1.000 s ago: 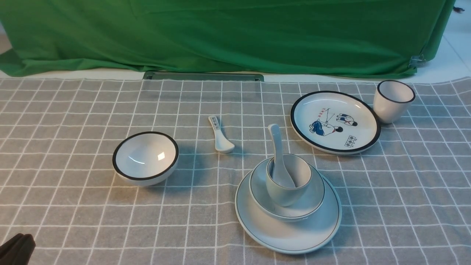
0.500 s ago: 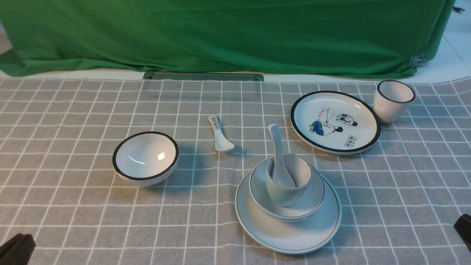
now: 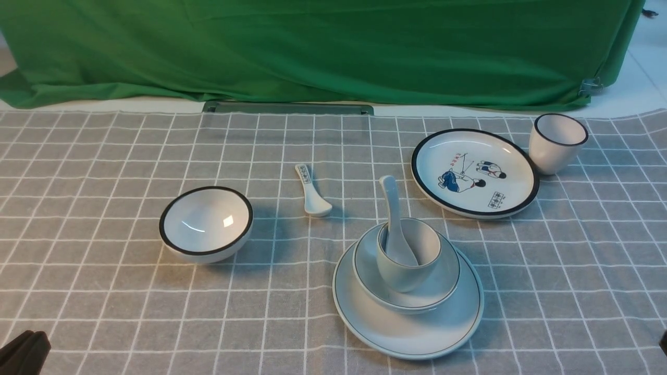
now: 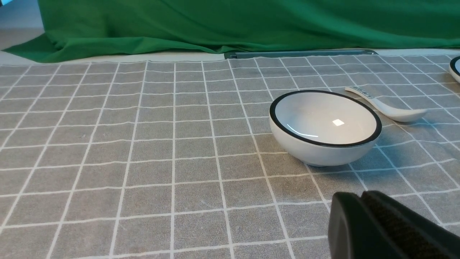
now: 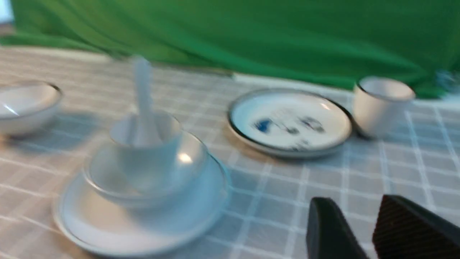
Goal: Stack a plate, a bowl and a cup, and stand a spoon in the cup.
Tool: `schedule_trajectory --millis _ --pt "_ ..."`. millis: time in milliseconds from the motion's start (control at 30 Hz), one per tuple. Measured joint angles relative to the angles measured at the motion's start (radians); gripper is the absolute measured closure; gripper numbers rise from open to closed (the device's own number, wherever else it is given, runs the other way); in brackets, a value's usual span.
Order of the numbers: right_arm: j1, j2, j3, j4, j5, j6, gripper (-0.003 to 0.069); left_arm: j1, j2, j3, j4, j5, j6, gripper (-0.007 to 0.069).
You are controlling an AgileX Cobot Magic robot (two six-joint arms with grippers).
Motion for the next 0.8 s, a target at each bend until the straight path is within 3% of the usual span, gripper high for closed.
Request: schedule_trajectory --millis 267,800 --pt "-0.197 -0.064 0.070 -0.008 0.131 -0.094 0.0418 0.000 0.000 0.000 0.000 0.001 0.000 0.0612" --pt "-0.229 -0.064 0.070 -0.011 0.139 -0.122 0.0417 0.000 0.000 0.000 0.007 0.001 0.001 0.0607"
